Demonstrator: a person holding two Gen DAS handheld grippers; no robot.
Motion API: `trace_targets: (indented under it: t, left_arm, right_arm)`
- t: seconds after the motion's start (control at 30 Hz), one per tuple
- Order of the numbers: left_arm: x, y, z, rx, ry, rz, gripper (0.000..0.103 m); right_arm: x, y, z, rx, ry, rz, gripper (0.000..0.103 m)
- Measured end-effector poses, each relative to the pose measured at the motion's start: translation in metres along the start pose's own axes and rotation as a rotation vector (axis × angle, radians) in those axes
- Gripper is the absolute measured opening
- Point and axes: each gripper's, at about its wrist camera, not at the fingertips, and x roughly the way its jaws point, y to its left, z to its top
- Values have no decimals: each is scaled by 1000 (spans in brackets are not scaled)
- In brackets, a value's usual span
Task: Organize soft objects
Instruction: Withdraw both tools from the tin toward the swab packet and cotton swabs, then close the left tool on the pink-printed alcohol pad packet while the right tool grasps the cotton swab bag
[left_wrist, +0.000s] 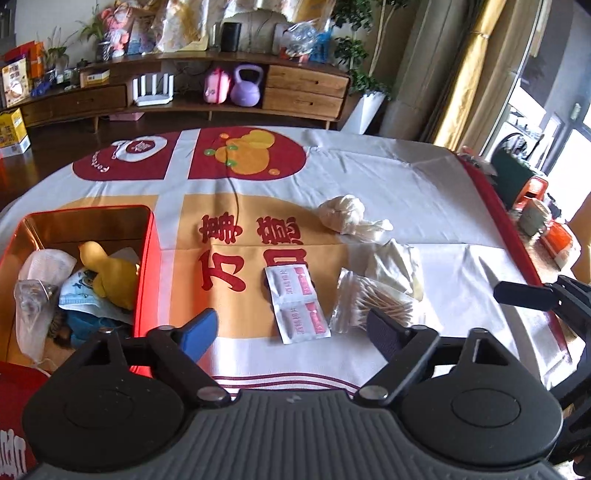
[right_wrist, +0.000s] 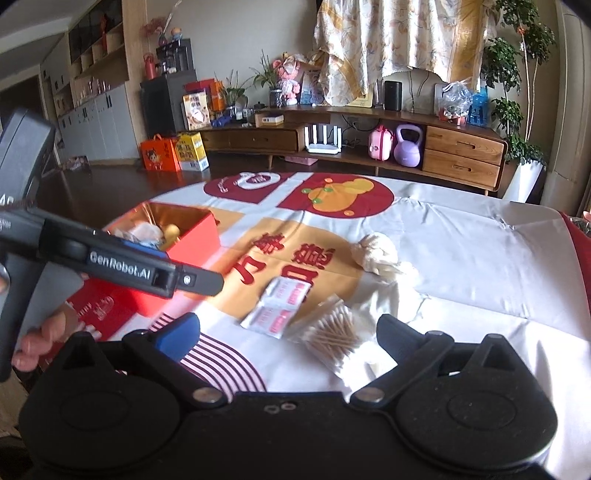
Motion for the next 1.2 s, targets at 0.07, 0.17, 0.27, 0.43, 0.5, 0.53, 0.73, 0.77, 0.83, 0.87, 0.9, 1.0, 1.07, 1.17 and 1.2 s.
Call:
trace_targets:
  t: [0.07, 0.17, 0.27, 0.43, 0.5, 0.53, 0.73, 0.77, 0.83, 0.87, 0.9, 1.0, 1.07, 1.17, 1.2]
  left_arm:
    - [7, 0, 1, -10, -4, 18, 103]
    - [18, -1, 4, 0, 11, 16, 103]
    - [33, -4, 8, 1, 39, 19, 103]
    - [56, -12, 15, 22, 73, 14, 103]
    - [66, -14, 15, 29, 76, 28, 103]
    - [71, -14, 15, 23, 79, 28, 103]
    - [96, -13, 13, 1, 102, 53, 103]
    - [100, -14, 13, 4, 105, 63, 103]
    - [107, -14, 12, 12, 106, 81, 103]
    - [109, -14, 12, 17, 105, 94, 103]
    - [112, -15, 12, 21, 100, 106, 103]
    - [119, -17, 12, 39, 93, 139, 103]
    - [125, -19, 11, 52, 100, 148, 103]
    - [132, -21, 9, 63, 105, 157, 103]
    - [134, -22, 8, 66, 107, 159, 103]
  right_arm:
    - [5, -3, -2, -6, 12, 2, 102]
    - [14, -8, -4, -8, 27, 6, 102]
    - [23, -12, -5, -11, 39, 11, 102]
    - [37, -14, -5, -44, 53, 9, 102]
    - [43, -15, -5, -66, 62, 3, 101]
    - [46, -15, -5, -79, 66, 2, 101]
    - [60, -18, -7, -104, 97, 12, 99]
    - [63, -18, -8, -110, 101, 4, 98]
    - [69, -21, -9, -110, 113, -7, 96]
    - [71, -23, -9, -108, 116, -8, 94]
    - [73, -24, -10, -108, 118, -11, 94]
    - [78, -25, -12, -126, 125, -28, 90]
    - [82, -26, -13, -132, 134, -33, 87]
    - [85, -28, -14, -118, 145, -22, 85]
    - [86, -27, -15, -116, 147, -17, 85]
